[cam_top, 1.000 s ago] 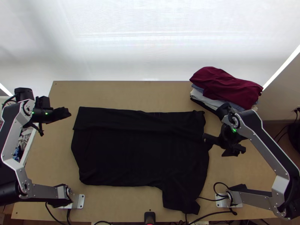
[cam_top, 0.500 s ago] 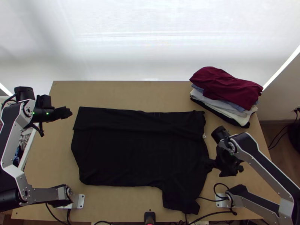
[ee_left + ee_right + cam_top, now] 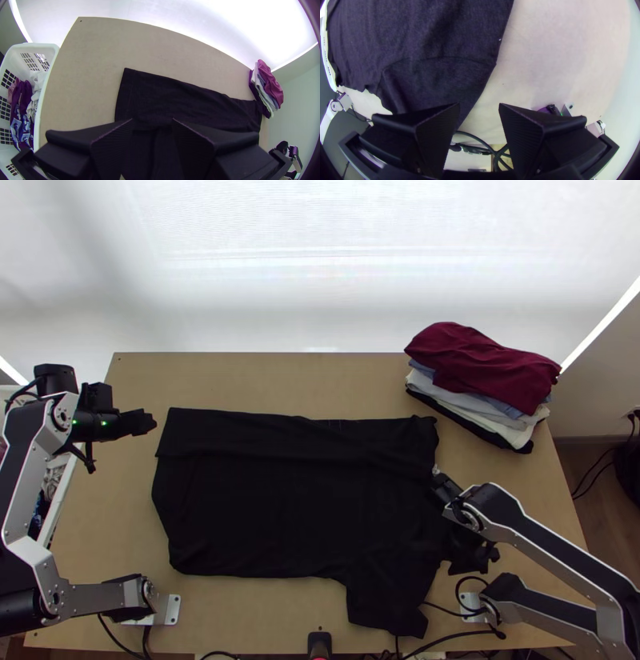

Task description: Fold the t-shirt

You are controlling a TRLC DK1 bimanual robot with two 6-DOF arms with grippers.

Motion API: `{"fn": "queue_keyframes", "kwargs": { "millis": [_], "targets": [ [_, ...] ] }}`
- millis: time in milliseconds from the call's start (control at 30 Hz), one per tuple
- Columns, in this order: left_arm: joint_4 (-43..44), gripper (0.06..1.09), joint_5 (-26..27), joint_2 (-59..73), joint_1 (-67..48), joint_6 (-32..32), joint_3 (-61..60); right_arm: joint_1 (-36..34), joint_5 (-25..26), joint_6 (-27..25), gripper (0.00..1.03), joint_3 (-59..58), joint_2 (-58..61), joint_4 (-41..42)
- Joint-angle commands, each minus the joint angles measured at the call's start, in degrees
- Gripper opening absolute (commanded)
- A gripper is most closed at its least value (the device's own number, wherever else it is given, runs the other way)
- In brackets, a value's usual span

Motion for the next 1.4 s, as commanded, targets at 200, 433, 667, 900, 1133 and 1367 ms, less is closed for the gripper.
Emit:
{"fn": "queue_keyframes", "kwargs": {
  "millis": [200,433,667,900,1133,1367],
  "targets": [
    [-1.4,0.65,-0.5,-1.6,-0.3,1.4,1.2,0.2,-2.6,-0.1,0.55,-3.5,4.9,5.3],
    [-1.6,0.65,-0.5,-1.6,-0.4,1.5,1.2,-0.3,-3.8,-2.9,0.23,-4.2,7.0,6.8],
    [-5.0,0.66,-2.0,-2.9,-2.4,8.6,0.4,-1.0,-3.8,-4.1,0.22,-4.9,7.1,7.4],
    [-10.2,0.71,-6.1,-5.5,-9.2,16.6,0.2,-0.8,-3.1,-5.0,0.03,-5.0,6.8,8.1],
    [-13.5,0.71,-8.0,-7.7,-14.8,21.7,0.6,-0.8,-3.1,-5.1,0.03,-5.0,6.2,8.1],
    [-23.0,0.71,-17.4,-9.4,-22.9,29.7,-2.3,-1.1,-3.1,-5.1,0.03,-5.0,5.6,8.1]
  ]
}}
